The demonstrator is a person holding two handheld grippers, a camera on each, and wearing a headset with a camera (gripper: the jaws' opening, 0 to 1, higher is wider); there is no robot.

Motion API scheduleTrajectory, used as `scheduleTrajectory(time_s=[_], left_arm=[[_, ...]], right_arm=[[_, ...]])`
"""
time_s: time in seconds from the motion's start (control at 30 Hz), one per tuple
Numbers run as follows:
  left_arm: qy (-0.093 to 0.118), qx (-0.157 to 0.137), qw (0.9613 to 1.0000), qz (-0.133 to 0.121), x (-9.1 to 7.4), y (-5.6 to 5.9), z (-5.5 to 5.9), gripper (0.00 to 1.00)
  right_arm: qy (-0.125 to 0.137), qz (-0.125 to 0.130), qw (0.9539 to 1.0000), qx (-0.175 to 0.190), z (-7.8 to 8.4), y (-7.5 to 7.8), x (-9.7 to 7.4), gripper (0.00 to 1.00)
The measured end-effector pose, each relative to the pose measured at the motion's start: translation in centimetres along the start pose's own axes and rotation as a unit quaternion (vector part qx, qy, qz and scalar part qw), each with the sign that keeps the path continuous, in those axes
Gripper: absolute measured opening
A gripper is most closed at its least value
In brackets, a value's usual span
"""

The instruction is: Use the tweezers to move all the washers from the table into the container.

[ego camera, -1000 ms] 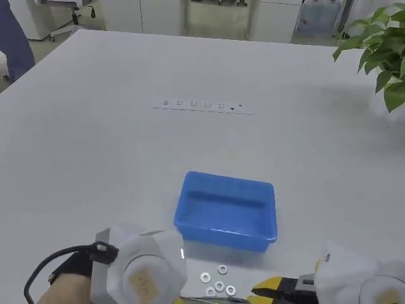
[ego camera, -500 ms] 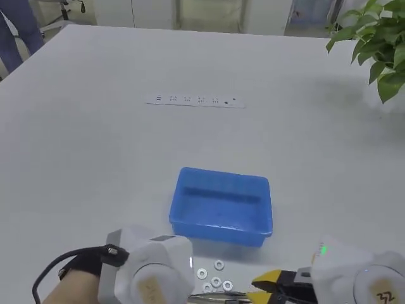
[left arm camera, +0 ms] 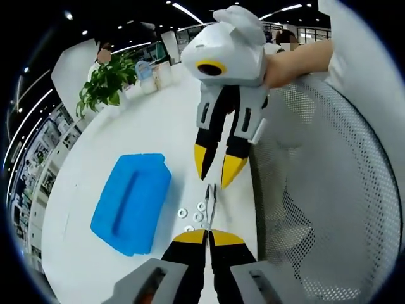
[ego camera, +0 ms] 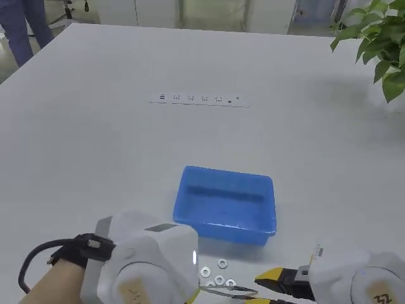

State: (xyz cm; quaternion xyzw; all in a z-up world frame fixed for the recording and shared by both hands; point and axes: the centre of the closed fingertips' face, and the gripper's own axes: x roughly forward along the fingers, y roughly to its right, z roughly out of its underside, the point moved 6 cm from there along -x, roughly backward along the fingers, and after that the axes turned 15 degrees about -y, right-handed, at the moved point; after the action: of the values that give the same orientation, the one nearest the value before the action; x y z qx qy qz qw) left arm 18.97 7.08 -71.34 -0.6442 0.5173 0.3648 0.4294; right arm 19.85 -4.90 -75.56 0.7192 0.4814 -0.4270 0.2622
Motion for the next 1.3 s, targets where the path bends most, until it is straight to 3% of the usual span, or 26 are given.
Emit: scheduleTrajectory(time_s=[0.2,0.33,0.5,0.67,0.8,1.1,1.3], left_arm=[[0.021,0.012,0.9997,-0.007,-1.2,0.4,-2.0,0.00],[0.030,0.019,0.9994,-0.007,-1.1,0.4,-2.9,0.00],[-0.007,-0.014,0.9999,0.004,0.6,0.2,-0.6,0.00],[-0.020,-0.063,0.9973,0.032,1.5,0.6,1.6,0.01],[-0.043,-0.076,0.9954,0.041,2.4,1.0,2.8,0.07],[-0.058,-0.092,0.9921,0.062,4.6,2.0,3.6,0.09],[-0.070,-0.083,0.9931,0.043,5.2,1.8,3.6,0.08]], right_arm=[[0.007,-0.018,0.9994,-0.030,-0.9,-0.6,0.3,0.18],[-0.003,-0.023,0.9985,-0.050,-1.1,-0.8,0.9,0.10],[-0.024,-0.021,0.9977,-0.060,-0.6,-0.7,1.4,0.15],[-0.019,-0.023,0.9984,-0.048,-0.3,-0.6,1.2,0.15],[-0.020,-0.022,0.9984,-0.047,-0.3,-0.5,1.2,0.14],[-0.026,-0.028,0.9976,-0.058,-0.4,-0.8,1.4,0.13],[-0.031,-0.032,0.9970,-0.063,-0.4,-0.9,1.5,0.13]])
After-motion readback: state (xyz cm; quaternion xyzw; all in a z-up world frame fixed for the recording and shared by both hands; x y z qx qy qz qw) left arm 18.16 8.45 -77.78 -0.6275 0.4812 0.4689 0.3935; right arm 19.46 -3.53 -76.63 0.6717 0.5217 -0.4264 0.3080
